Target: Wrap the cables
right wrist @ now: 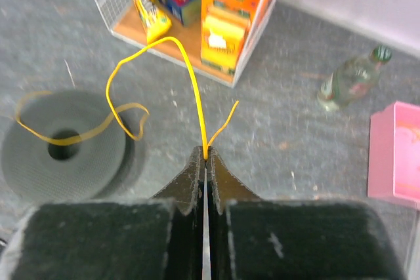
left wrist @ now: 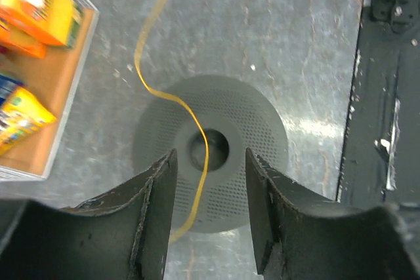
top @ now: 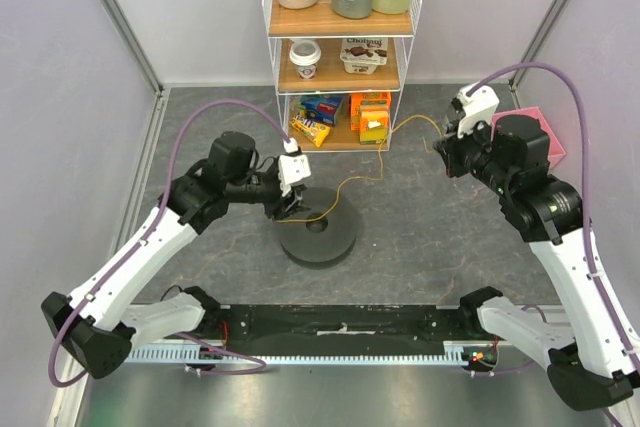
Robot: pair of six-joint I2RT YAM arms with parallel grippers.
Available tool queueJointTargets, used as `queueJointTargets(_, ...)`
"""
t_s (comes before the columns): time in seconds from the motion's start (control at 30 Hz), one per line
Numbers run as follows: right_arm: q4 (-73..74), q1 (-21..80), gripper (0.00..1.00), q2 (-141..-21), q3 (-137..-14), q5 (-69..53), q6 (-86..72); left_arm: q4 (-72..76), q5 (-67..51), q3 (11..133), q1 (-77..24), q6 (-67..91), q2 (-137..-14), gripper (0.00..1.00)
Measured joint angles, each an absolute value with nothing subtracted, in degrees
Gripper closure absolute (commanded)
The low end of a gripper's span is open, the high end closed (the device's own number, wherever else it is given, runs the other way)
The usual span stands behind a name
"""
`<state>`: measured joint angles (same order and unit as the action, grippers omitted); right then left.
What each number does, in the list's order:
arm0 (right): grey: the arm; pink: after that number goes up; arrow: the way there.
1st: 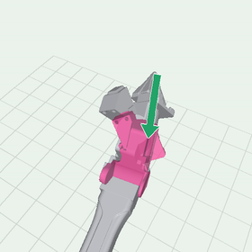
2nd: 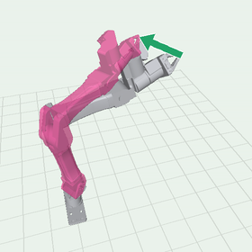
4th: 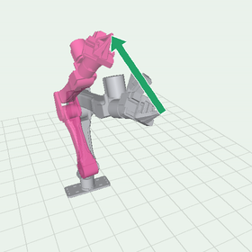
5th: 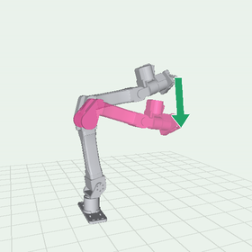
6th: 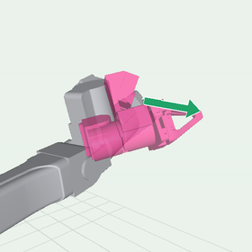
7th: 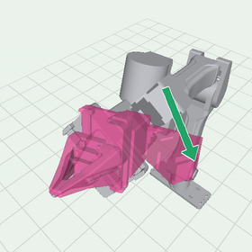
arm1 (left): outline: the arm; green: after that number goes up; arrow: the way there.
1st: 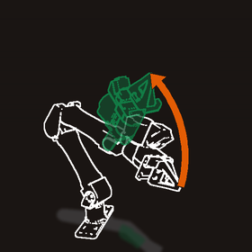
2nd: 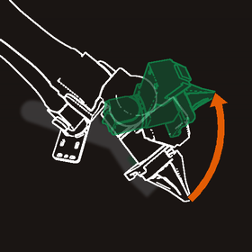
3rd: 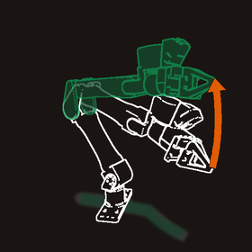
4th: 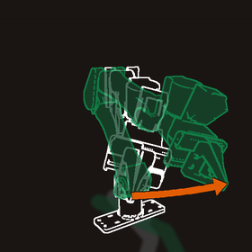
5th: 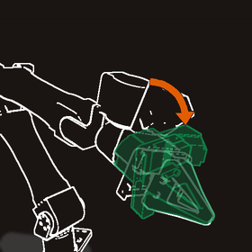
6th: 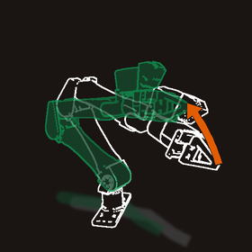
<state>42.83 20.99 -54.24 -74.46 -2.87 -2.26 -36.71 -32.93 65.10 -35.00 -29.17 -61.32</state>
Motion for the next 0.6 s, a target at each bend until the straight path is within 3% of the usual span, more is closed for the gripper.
queueJointTargets(0.33, 36.1, 21.0, 1.00, -54.2, -77.9, -7.6, -5.9, -37.5, -26.5, 52.3, -35.1, -29.7, -63.9, 0.50)
queueJointTargets(0.6, 35.6, 21.0, 1.00, -55.3, -77.9, -10.4, -6.8, -32.7, -26.1, 50.5, -35.1, -37.4, -66.3, 0.51)
